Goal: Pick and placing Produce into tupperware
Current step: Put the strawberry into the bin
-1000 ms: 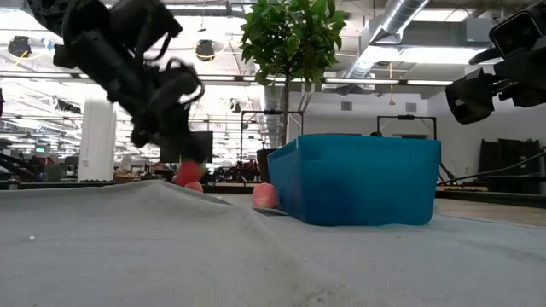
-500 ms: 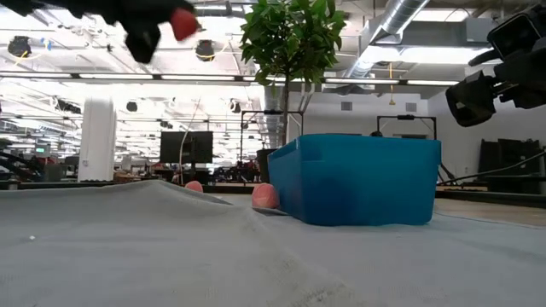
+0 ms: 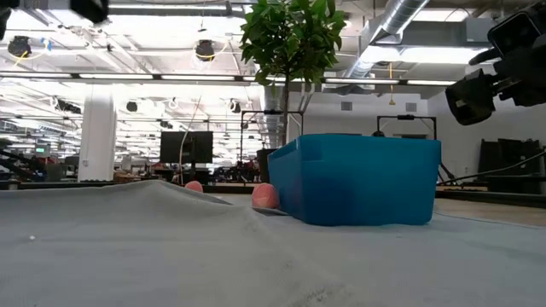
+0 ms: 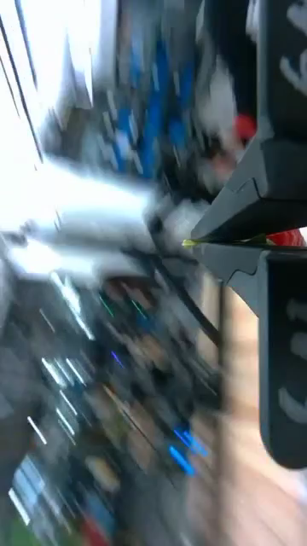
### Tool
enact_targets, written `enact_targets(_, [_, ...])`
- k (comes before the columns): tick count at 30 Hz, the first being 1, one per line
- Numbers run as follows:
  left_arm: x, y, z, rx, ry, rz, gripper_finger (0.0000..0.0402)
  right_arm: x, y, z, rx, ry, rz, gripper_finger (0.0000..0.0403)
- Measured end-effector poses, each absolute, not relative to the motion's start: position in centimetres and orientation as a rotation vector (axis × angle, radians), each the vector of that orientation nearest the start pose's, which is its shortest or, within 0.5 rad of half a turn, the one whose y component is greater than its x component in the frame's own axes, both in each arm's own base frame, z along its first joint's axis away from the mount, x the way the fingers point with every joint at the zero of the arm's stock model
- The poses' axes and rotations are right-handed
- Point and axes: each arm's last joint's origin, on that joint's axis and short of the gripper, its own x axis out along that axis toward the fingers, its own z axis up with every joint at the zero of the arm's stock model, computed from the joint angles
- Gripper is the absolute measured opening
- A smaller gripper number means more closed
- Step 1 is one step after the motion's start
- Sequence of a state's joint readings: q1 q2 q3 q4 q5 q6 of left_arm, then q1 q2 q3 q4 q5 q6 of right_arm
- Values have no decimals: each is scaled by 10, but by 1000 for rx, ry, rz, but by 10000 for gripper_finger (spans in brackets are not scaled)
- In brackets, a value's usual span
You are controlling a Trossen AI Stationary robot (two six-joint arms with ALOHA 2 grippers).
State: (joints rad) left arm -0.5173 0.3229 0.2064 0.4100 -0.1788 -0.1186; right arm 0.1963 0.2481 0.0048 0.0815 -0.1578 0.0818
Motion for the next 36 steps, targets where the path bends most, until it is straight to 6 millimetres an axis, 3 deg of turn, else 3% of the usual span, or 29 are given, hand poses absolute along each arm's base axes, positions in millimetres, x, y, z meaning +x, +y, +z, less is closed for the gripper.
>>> enact_targets(4, [86, -51, 248, -146, -383, -604, 0, 109, 26, 155, 78, 146, 348, 260])
enact_targets(9, [79, -53, 242, -147, -336, -808, 0, 109, 26, 155, 70, 147, 348, 260])
enact_targets(15, [78, -55, 236, -39, -318, -860, 0, 109, 26, 155, 71, 148, 347, 260])
enact_targets(20, [85, -49, 233, -51, -277, -593, 0, 109, 26, 154, 68, 152, 347, 260])
enact_targets(27, [93, -33, 222, -140, -148, -5, 0, 109, 26, 154, 66, 152, 347, 260])
enact_targets(36, [89, -20, 226, -244, -196, 454, 0, 109, 26, 154, 49, 148, 348, 260])
